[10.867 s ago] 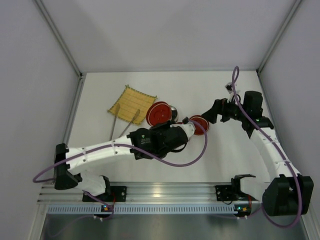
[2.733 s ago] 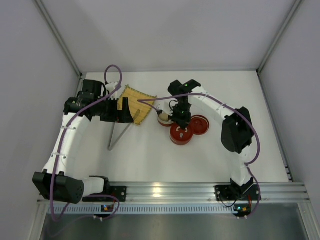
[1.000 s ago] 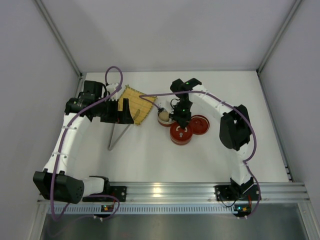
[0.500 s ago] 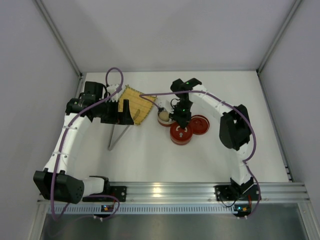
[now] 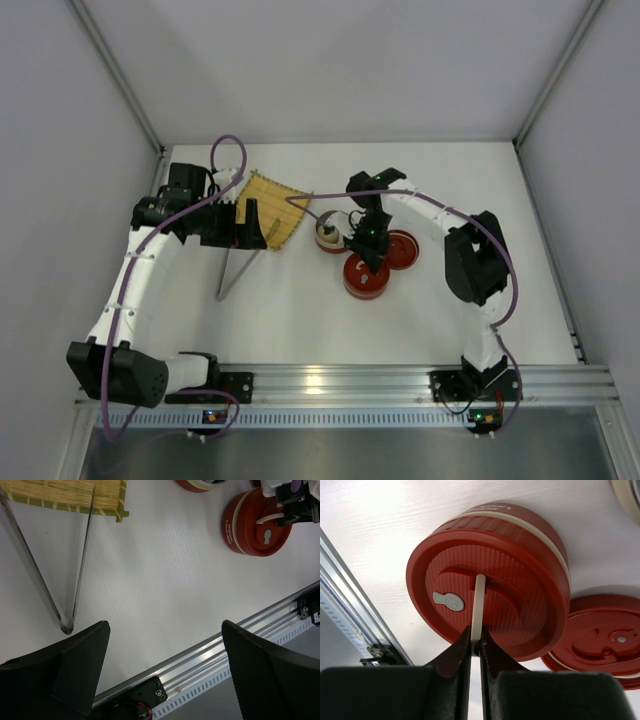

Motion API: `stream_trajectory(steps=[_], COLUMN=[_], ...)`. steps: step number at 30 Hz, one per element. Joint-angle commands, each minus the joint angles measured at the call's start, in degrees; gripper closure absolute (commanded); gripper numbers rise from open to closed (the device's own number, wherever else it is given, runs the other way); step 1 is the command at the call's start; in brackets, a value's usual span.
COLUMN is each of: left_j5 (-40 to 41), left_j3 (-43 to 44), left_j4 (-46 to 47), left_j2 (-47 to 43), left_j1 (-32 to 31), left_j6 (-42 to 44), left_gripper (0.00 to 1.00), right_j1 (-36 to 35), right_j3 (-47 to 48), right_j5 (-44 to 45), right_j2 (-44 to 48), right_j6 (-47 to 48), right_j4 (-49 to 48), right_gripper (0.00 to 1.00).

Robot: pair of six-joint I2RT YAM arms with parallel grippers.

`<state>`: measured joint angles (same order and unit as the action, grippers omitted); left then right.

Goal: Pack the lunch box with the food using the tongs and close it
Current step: Close the box lid on the packing box.

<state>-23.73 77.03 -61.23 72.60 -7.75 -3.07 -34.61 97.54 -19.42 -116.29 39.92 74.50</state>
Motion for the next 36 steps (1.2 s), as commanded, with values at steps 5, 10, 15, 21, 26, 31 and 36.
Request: stream_trajectory(steps=[5, 10, 15, 21, 26, 31, 36], left_j5=[1.3, 2.1, 2.9, 4.5, 5.0, 4.9, 3.9], left_j3=[-0.5, -0.7, -0.7, -0.6, -0.7, -1.0, -0.8], left_j4=[2.4, 2.5, 2.8, 2.8, 2.9, 2.7, 2.7], left_j2=[-2.3, -2.6, -2.8, -3.2, -3.7, -4.0, -3.9], left_j1=[0.3, 0.3, 0.3, 0.3, 0.3, 0.3, 0.3], left_j6=[0.2, 0.0, -0.1, -0.2, -0.2, 0.3, 0.9], left_gripper=[0.02, 0.02, 0.02, 0.02, 0.02, 0.02, 0.02], right_j1=[-0.8, -0.9, -1.8, -2.7, -3.2, -3.3, -3.3], right_j3=[-5.9, -12.9, -22.3, -28.6, -29.0, -27.5, -24.6], right_j5=[0.3, 0.2, 0.9, 2.5, -1.8, -5.2, -4.8], right_j2=[4.5, 7.3, 11.9, 15.3, 14.0, 14.2, 15.1], right_j6=[-12.2, -19.8, -28.7, -35.6, -36.1, -34.6, -33.3], right_j4=[-7.3, -13.7, -23.1, -30.1, -31.2, -30.6, -28.6], right_gripper=[1.00, 1.00, 1.00, 1.00, 1.00, 0.99, 0.82])
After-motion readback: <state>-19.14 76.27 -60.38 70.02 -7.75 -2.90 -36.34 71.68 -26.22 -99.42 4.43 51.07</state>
